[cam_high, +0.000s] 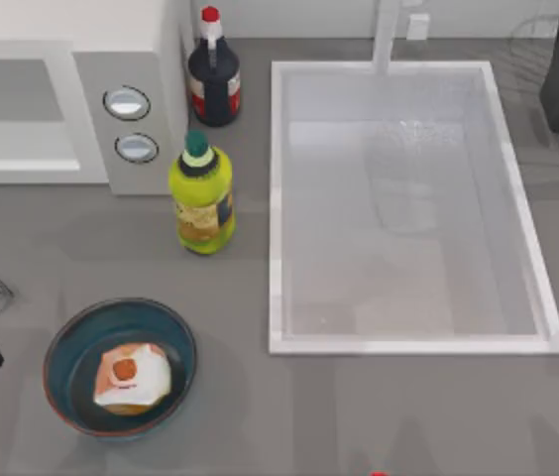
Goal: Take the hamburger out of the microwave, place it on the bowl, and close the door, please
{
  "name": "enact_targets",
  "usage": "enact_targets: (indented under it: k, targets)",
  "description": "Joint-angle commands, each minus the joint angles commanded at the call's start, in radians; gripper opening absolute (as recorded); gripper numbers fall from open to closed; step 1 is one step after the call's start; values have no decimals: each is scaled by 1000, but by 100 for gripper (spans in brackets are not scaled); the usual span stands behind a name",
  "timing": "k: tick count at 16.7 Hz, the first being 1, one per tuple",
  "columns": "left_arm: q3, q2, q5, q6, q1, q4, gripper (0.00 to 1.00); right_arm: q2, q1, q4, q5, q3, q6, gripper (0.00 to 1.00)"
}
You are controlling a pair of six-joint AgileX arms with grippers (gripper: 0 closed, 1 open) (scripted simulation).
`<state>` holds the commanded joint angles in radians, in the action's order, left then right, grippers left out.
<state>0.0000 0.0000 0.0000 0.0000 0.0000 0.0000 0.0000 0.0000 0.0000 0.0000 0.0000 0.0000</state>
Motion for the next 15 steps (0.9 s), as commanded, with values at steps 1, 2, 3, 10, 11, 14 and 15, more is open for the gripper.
enact_targets:
  k: [1,2,3,10,11,14,15]
  targets:
    - [0,0,0,0,0,0,100,0,0,0,0,0,0,100]
    - [0,0,0,0,0,0,100,0,0,0,0,0,0,100]
    - [0,0,0,0,0,0,100,0,0,0,0,0,0,100]
    - [0,0,0,0,0,0,47,0,0,0,0,0,0,100]
    - [0,0,0,0,0,0,40,0,0,0,0,0,0,100]
    - [0,0,0,0,0,0,17,0,0,0,0,0,0,100]
    - [0,0,0,0,0,0,10,0,0,0,0,0,0,100]
